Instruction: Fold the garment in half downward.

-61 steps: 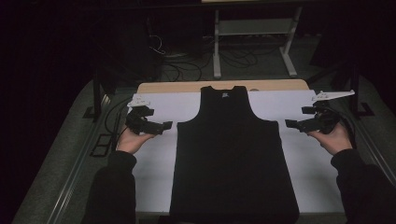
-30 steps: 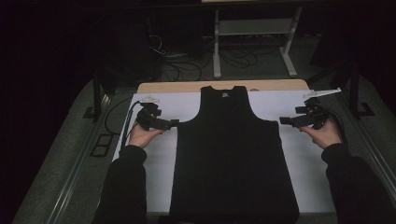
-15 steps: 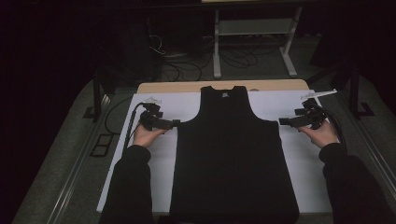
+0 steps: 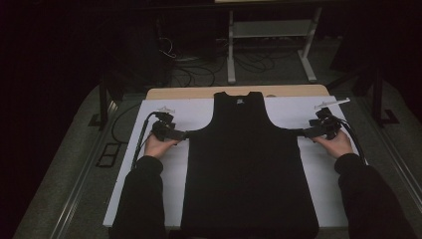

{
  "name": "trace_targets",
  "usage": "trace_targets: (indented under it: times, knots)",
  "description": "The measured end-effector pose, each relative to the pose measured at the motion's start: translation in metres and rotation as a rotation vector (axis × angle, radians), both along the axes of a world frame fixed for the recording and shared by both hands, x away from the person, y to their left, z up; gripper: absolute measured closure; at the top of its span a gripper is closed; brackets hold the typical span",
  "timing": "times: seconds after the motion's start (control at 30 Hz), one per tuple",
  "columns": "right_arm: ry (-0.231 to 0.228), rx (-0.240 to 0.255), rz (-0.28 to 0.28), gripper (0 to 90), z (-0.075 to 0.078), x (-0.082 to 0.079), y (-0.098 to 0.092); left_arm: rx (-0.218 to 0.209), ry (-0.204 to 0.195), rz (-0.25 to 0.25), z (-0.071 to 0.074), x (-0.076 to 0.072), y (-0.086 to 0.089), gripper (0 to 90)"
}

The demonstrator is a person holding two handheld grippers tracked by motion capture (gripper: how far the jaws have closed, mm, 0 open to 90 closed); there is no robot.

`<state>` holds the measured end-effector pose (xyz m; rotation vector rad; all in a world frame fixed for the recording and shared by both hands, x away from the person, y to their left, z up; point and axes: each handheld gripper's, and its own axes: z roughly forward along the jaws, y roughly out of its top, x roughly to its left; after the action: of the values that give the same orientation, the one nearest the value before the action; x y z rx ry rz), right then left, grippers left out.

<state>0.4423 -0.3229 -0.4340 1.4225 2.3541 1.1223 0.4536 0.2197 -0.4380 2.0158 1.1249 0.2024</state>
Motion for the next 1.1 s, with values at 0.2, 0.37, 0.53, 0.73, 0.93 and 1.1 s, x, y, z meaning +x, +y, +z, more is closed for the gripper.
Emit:
trace_targets:
  times: [0.2,0.37,0.53,0.73,0.93,1.1]
  knots:
    - [0.004,0.013,0.007,10.2,-0.005,0.002,0.002,0.017,0.012,-0.015,-0.005,0.001,-0.004,0.0]
    - [0.009,0.008,0.009,13.2,-0.009,0.004,0.004,0.012,0.010,-0.020,-0.008,0.001,-0.007,0.0]
    - [0.017,0.001,0.017,14.5,-0.012,0.005,0.006,0.009,0.017,-0.024,-0.012,0.002,-0.010,0.0]
    - [0.026,-0.012,0.032,19.9,-0.015,0.005,0.010,0.020,0.007,-0.031,-0.014,0.002,-0.012,0.2]
    - [0.026,-0.018,0.026,33.6,-0.016,0.006,0.014,0.028,0.008,-0.040,-0.012,0.001,-0.011,10.0]
    - [0.020,-0.025,0.017,42.8,-0.016,0.006,0.015,0.023,-0.002,-0.043,-0.011,0.000,-0.013,16.4]
